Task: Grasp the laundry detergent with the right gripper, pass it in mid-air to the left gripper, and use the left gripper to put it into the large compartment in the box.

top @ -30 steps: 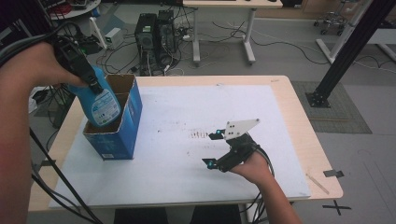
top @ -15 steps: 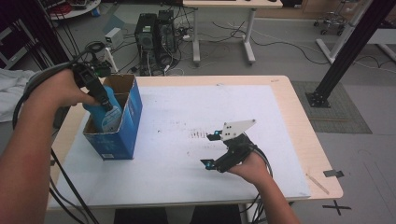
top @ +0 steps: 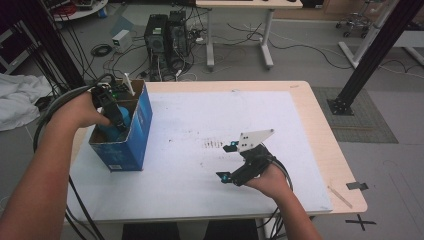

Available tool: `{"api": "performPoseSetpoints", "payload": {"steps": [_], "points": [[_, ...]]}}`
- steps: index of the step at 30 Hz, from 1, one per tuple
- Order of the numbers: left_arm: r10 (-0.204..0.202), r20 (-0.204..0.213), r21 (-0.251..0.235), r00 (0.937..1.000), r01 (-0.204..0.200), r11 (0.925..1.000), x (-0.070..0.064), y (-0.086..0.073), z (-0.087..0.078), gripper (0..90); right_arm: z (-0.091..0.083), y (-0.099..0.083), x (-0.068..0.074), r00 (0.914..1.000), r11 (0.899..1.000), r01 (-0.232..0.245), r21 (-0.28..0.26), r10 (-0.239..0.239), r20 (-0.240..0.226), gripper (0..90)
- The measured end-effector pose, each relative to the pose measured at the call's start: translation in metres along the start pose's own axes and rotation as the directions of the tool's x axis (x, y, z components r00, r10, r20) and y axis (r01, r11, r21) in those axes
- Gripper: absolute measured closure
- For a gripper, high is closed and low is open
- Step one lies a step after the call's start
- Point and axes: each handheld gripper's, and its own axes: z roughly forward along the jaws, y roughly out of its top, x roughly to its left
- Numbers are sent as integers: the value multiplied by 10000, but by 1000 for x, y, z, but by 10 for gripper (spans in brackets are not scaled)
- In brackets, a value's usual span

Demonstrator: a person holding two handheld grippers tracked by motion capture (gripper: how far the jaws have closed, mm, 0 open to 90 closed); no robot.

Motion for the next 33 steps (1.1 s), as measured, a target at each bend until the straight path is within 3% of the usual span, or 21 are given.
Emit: {"api": "performPoseSetpoints", "payload": {"steps": [6, 10, 13, 19, 23, 33], "points": [[179, 12, 29, 9998, -179, 9998, 2, -1, 11, 386, 0, 0, -1, 10000, 10000, -51, -24, 51, -9, 128], [585, 11, 225, 9983, -585, 9980, 1, -1, 17, 385, 1, 0, -2, 10000, 10000, -32, 36, 32, -24, 128], [667, 28, 123, 9978, -667, 9977, 2, -1, 18, 385, 2, 0, -2, 10000, 10000, -68, 27, 69, -37, 128], [646, 16, 215, 9979, -646, 9977, 1, -1, 19, 383, 3, 1, -2, 10000, 10000, -27, 20, 28, -35, 128], [624, 232, 66, 9978, -626, 9980, 1, -2, 17, 371, 4, 2, -2, 10000, 10000, -16, 20, 16, -37, 128], [515, 161, -14, 9985, -515, 9987, 0, -5, 11, 304, 3, 2, -1, 10000, 10000, -31, -27, 31, -18, 128]]}}
